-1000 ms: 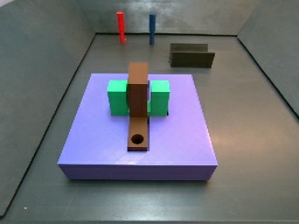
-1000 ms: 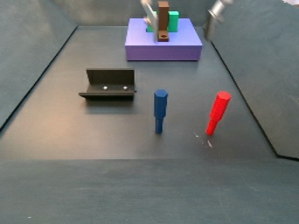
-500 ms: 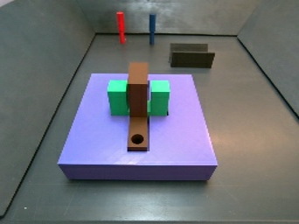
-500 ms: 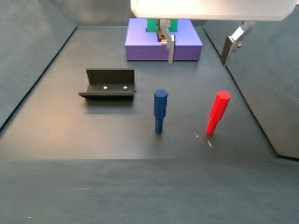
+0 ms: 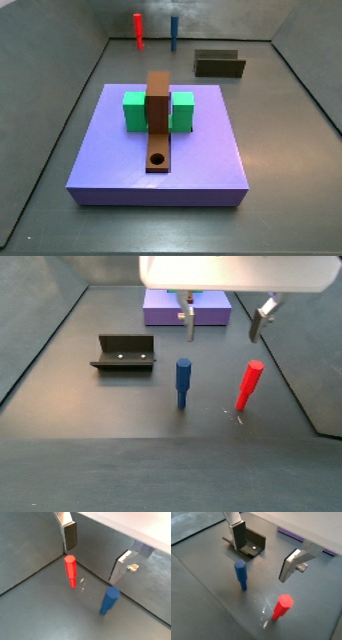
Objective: Pick up the blue object. Move up. Move to above the board. Insert the blue object.
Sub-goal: Pick up the blue object.
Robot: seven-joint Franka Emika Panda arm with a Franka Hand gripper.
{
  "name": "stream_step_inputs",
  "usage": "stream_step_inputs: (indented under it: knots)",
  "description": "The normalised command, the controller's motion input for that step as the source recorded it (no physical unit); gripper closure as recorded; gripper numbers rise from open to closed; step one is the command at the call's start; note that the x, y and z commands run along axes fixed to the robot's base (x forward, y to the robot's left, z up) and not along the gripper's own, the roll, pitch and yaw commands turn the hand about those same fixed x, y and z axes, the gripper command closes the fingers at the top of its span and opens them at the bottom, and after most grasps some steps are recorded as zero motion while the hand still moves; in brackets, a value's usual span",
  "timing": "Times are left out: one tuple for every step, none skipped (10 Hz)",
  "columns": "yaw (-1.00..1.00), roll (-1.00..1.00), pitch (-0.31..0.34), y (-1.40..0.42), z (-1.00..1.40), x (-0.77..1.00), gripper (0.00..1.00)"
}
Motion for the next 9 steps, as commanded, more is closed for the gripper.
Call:
stream_step_inputs:
  knots:
    - [0.0, -0.2, 0.059, 0.09, -0.03, 0.57, 0.0]
    - [0.0, -0.18, 0.029, 0.07, -0.23, 0.55, 0.0]
    - [0.0, -0.14, 0.004, 0.09, -0.37, 0.49, 0.0]
    - [0.0, -0.1, 0.007, 0.07, -0.42, 0.44, 0.0]
    - [0.0, -0.09, 0.01, 0.09, -0.44, 0.44, 0.0]
    - [0.0, -0.08, 0.034, 0.12, -0.45, 0.46, 0.0]
    - [0.0, -0.05, 0.0, 0.12, -0.45, 0.26, 0.0]
    - [-0.09, -0.08, -0.003, 0.1, -0.29, 0.0, 0.0]
    - [-0.12, -0.07, -0.036, 0.05, -0.17, -0.13, 0.0]
